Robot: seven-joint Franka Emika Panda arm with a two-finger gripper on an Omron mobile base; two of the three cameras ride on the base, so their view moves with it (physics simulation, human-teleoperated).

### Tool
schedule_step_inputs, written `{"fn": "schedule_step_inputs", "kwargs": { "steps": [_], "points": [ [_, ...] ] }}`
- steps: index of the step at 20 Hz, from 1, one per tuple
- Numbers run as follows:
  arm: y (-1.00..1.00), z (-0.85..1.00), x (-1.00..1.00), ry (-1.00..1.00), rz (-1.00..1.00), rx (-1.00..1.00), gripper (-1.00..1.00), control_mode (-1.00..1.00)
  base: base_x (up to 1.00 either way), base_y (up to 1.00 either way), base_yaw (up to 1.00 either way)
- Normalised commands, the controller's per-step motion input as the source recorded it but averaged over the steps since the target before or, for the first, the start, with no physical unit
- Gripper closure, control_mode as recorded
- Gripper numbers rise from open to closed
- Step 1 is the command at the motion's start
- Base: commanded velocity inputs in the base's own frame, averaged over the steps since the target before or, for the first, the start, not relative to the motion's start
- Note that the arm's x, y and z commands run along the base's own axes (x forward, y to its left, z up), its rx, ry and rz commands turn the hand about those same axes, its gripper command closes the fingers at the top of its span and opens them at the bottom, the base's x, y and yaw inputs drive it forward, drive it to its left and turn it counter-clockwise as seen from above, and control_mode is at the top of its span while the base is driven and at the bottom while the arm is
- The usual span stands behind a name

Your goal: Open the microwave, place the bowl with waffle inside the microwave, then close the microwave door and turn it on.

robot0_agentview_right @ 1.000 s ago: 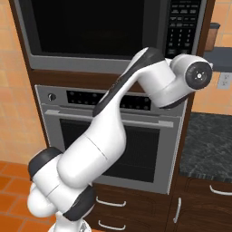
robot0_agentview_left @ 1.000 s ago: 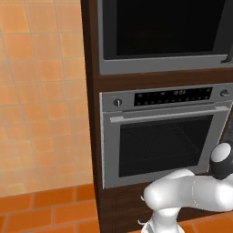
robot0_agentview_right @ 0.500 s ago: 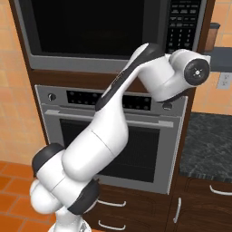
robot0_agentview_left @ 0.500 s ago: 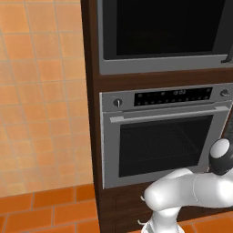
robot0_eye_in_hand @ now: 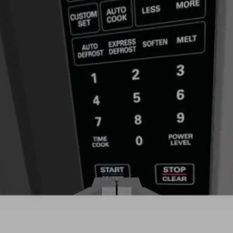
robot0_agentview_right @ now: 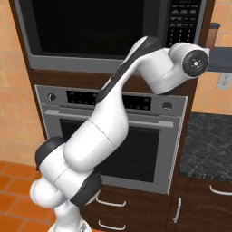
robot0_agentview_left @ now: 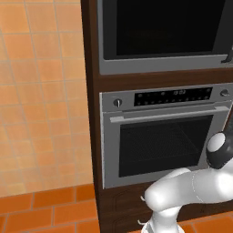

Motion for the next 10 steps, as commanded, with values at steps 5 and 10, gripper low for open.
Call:
{"fn": "schedule_step_inputs", "kwargs": {
  "steps": [5, 10],
  "points": [
    [0.00, 0.00, 0.34, 0.00, 0.00, 0.00, 1.00, -1.00, 0.00, 0.00, 0.00],
    [0.00, -0.16, 0.54, -0.03, 0.00, -0.02, 1.00, -1.00, 0.00, 0.00, 0.00]
  ]
}}
